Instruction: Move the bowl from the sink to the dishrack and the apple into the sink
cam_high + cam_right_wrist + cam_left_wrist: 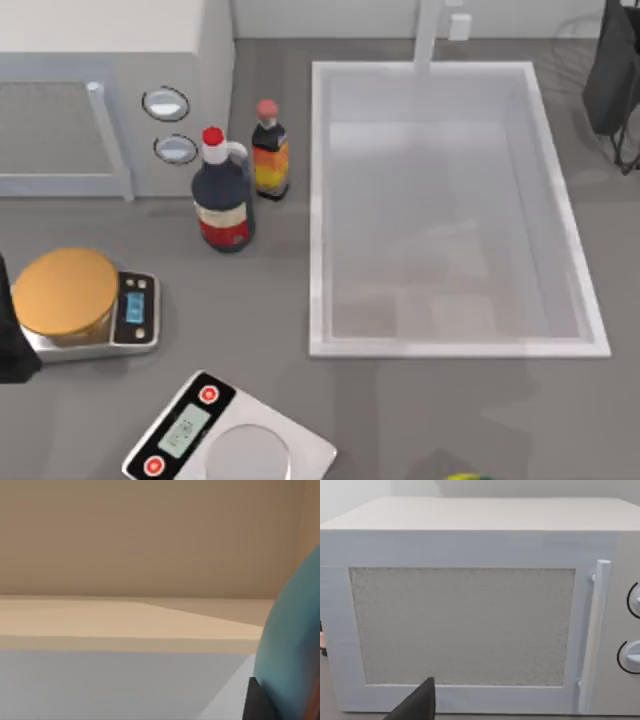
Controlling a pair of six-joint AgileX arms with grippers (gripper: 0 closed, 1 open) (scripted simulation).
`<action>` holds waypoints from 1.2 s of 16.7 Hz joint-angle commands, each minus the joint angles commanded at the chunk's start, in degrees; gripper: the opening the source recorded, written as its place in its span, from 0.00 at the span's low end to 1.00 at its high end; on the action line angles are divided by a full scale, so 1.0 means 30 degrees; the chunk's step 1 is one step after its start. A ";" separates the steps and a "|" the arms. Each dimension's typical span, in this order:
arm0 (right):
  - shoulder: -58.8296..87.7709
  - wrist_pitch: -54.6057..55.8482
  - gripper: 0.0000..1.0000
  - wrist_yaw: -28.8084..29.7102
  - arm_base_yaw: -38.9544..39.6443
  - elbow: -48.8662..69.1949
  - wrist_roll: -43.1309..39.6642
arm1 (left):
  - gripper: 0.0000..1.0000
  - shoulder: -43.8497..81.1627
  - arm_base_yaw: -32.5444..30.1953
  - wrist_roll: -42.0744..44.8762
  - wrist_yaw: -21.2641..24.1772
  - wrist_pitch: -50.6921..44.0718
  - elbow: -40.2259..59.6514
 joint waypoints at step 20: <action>0.4425 0.7175 0.60 0.1296 0.0949 -0.3826 -0.0122 | 1.00 0.0000 0.0000 0.0000 0.0000 0.0000 0.0000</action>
